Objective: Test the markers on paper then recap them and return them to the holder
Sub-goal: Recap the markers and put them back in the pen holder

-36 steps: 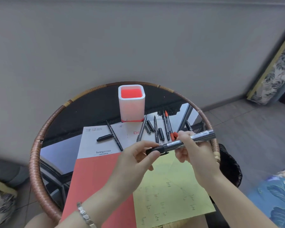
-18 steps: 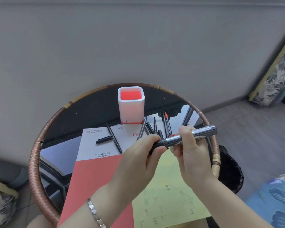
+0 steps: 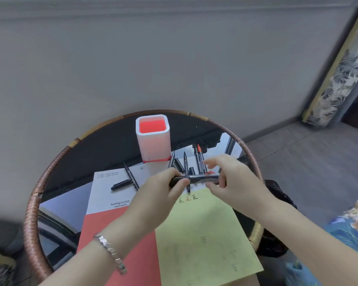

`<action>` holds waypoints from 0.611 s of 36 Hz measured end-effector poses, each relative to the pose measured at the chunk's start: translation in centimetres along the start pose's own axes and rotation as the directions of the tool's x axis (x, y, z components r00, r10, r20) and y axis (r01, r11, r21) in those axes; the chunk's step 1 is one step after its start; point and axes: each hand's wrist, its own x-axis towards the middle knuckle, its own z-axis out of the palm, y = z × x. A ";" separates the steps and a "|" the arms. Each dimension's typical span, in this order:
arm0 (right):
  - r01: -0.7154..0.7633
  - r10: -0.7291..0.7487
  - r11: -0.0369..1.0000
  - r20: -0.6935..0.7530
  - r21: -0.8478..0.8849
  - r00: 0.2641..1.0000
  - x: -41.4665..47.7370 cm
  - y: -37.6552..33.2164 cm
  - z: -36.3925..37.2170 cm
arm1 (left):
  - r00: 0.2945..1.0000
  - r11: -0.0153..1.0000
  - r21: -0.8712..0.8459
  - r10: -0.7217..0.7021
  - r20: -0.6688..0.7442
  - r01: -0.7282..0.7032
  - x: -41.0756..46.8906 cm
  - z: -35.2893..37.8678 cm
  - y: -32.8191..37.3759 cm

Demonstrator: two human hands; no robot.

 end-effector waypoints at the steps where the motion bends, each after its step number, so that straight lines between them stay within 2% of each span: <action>1: 0.032 -0.029 0.998 0.051 -0.057 0.998 0.1 0.0 0.1 | 1.000 1.000 -0.001 0.018 0.000 -0.018 0.2 0.3 0.5; 3: 0.083 -0.075 0.988 0.061 -0.133 0.995 0.3 0.2 0.0 | 0.999 0.998 -0.037 0.043 -0.011 -0.043 0.6 0.7 1.3; 6: 0.104 -0.104 0.985 0.008 -0.140 0.995 0.3 0.8 -0.6 | 0.997 0.990 -0.116 0.073 -0.024 -0.075 1.5 1.3 2.5; 8: 0.047 -0.051 0.992 -0.026 -0.118 0.998 0.1 1.8 -1.7 | 0.995 0.985 -0.143 0.097 -0.004 -0.097 2.1 1.9 3.3; 11: -0.064 0.054 0.997 -0.192 -0.046 0.980 -0.4 4.4 -4.3 | 0.992 0.992 -0.066 0.116 0.053 -0.112 3.1 3.2 4.3; 15: -0.274 0.290 0.957 -0.383 0.097 0.877 -0.9 10.2 -7.5 | 0.983 0.992 0.067 0.097 0.156 -0.108 4.7 5.6 4.8; 19: -0.529 0.566 0.824 -0.357 0.204 0.743 -0.6 17.1 -7.4 | 0.984 0.991 0.119 0.041 0.170 -0.062 5.6 7.3 4.9; 22: -0.642 0.679 0.732 -0.311 0.225 0.665 -0.3 20.6 -6.5 | 0.987 0.990 0.137 0.015 0.158 -0.037 5.5 7.8 4.5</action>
